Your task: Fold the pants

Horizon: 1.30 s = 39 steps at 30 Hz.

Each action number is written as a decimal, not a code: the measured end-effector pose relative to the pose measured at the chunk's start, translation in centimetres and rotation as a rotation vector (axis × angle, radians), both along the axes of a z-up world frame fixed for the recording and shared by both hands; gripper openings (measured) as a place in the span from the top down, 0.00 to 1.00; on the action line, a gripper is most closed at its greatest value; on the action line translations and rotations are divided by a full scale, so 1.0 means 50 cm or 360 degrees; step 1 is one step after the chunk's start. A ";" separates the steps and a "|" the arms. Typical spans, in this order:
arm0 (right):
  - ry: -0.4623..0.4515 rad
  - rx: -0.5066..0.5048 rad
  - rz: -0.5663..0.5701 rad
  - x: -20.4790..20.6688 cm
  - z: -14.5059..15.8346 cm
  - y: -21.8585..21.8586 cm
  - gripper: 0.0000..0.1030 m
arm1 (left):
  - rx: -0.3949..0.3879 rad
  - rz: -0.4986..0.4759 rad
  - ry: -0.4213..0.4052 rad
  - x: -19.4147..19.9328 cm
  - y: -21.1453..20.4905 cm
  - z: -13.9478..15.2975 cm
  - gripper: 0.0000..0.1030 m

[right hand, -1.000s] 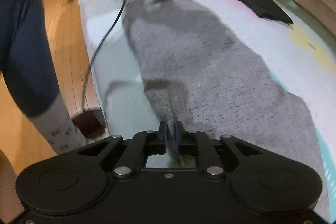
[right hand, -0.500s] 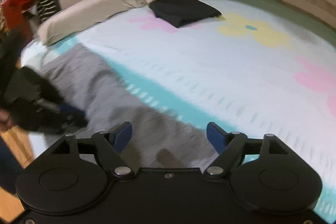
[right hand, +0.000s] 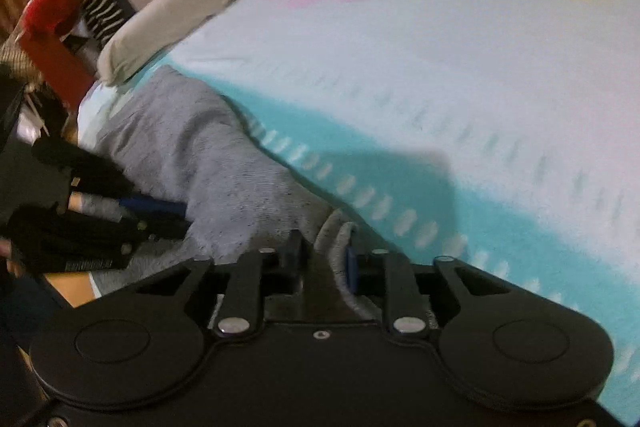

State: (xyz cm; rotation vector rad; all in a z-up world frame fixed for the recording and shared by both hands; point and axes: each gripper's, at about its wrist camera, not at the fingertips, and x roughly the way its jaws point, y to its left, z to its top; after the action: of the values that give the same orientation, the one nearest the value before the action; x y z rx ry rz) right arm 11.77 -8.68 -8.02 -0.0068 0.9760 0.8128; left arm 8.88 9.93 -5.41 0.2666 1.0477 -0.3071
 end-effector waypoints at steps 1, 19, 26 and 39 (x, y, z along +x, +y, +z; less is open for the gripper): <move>-0.0096 -0.0027 0.0024 -0.021 0.017 -0.001 0.75 | -0.0032 0.0025 -0.0090 0.004 0.002 0.017 0.85; -0.1061 -0.0639 0.0768 -0.360 -0.010 0.080 0.80 | -0.0059 0.0256 -0.0022 0.065 -0.017 -0.038 0.85; -0.0808 -0.0324 0.0487 -0.278 0.065 0.034 0.41 | -0.0093 0.0195 -0.0104 0.026 0.002 -0.032 0.85; -0.0093 0.0123 0.0146 -0.071 0.047 0.091 0.54 | -0.0104 0.0123 -0.0141 -0.025 0.027 -0.025 0.85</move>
State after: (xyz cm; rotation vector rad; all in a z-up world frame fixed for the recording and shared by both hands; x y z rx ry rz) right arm 8.22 -4.13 -5.67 -0.0088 0.8940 0.9297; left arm 7.62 11.28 -6.64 0.1793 0.9562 -0.2572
